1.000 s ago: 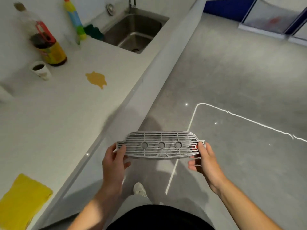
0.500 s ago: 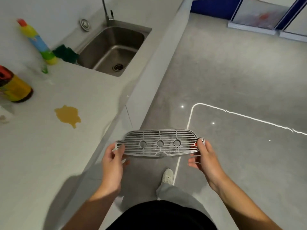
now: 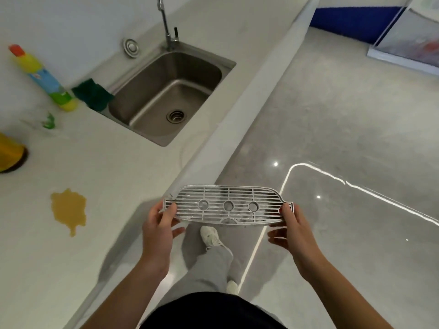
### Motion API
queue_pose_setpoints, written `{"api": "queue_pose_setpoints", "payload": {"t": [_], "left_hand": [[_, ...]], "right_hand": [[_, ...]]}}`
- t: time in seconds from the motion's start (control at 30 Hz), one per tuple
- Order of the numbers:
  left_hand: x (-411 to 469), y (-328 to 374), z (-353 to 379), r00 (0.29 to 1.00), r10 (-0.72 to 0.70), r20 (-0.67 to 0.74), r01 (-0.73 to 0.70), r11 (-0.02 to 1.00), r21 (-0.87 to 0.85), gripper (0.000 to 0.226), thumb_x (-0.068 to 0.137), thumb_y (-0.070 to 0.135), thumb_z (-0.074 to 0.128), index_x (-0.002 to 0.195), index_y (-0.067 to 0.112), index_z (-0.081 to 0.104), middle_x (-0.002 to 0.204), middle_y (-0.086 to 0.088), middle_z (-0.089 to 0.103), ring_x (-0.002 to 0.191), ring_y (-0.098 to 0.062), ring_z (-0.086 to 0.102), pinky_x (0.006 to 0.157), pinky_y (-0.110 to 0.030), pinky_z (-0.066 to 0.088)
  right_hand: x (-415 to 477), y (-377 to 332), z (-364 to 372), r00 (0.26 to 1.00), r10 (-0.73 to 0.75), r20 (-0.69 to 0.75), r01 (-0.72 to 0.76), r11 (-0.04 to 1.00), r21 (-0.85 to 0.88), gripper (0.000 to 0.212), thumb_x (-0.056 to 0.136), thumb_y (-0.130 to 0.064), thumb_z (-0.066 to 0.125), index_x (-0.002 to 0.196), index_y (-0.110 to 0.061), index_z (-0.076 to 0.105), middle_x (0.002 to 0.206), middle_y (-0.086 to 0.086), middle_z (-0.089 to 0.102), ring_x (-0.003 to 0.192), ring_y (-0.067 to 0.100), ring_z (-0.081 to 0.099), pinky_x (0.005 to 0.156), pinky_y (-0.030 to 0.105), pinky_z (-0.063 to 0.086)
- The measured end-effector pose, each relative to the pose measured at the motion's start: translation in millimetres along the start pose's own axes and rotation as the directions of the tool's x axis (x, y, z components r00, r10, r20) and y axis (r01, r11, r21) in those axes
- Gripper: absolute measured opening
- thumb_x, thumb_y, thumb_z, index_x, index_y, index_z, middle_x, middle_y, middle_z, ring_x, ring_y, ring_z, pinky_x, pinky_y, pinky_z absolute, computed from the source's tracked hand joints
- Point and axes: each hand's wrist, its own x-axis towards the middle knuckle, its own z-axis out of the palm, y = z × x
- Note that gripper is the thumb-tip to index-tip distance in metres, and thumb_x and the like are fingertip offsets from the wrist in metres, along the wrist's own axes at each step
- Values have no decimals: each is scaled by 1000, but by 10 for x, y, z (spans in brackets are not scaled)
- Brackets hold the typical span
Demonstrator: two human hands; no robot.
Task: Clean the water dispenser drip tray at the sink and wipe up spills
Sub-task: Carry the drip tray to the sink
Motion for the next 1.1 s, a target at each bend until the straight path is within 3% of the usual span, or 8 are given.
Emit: {"api": "queue_pose_setpoints", "payload": {"t": [0.1, 0.37, 0.57, 0.83, 1.0, 1.1], "left_hand": [[436, 90, 284, 1000, 8, -4, -8, 1000, 5, 18, 103, 27, 61, 118, 24, 69, 103, 1, 76, 88, -14, 72, 70, -35, 57], [1517, 540, 966, 999, -13, -30, 12, 999, -33, 20, 103, 26, 62, 122, 26, 68, 105, 4, 78, 83, -7, 75, 65, -26, 59], [2177, 973, 1325, 996, -14, -92, 8, 998, -65, 20, 103, 28, 62, 122, 27, 68, 106, 4, 77, 88, -10, 75, 69, -30, 60], [3030, 1302, 1700, 968, -52, -244, 12, 987, -162, 25, 104, 25, 61, 128, 27, 64, 112, 2, 78, 100, -20, 76, 76, -36, 60], [3437, 1528, 1948, 923, -110, -369, -4, 955, -295, 23, 103, 20, 61, 124, 25, 67, 113, -2, 79, 98, -19, 77, 70, -28, 63], [3612, 1676, 2083, 888, -170, -427, -20, 914, -405, 28, 101, 18, 61, 128, 20, 66, 118, -8, 76, 100, -24, 75, 77, -37, 59]], "right_hand": [[495, -252, 7, 1000, -6, 3, 6, 1000, -15, 31, 108, -48, 41, 110, -24, 62, 102, 17, 73, 76, 28, 73, 75, 48, 66], [1676, -1095, 147, 1000, -1, 31, 4, 998, -67, 32, 107, -53, 41, 106, -31, 64, 98, 8, 74, 76, 26, 75, 67, 35, 62], [2510, -1731, 381, 997, -7, 74, 14, 995, -100, 30, 108, -48, 42, 103, -31, 65, 100, 14, 73, 74, 29, 73, 66, 39, 61], [3898, -2578, 856, 968, -45, 248, 95, 977, -192, 26, 109, -49, 40, 105, -42, 65, 95, 4, 74, 81, 30, 71, 68, 38, 62], [4746, -3138, 1252, 900, -30, 436, 160, 951, -265, 25, 109, -48, 37, 116, -36, 58, 103, 5, 71, 83, 31, 73, 67, 36, 63], [5145, -3488, 1504, 848, 7, 530, 185, 933, -308, 24, 109, -46, 39, 112, -35, 60, 97, 2, 72, 74, 25, 73, 64, 34, 62]]}}
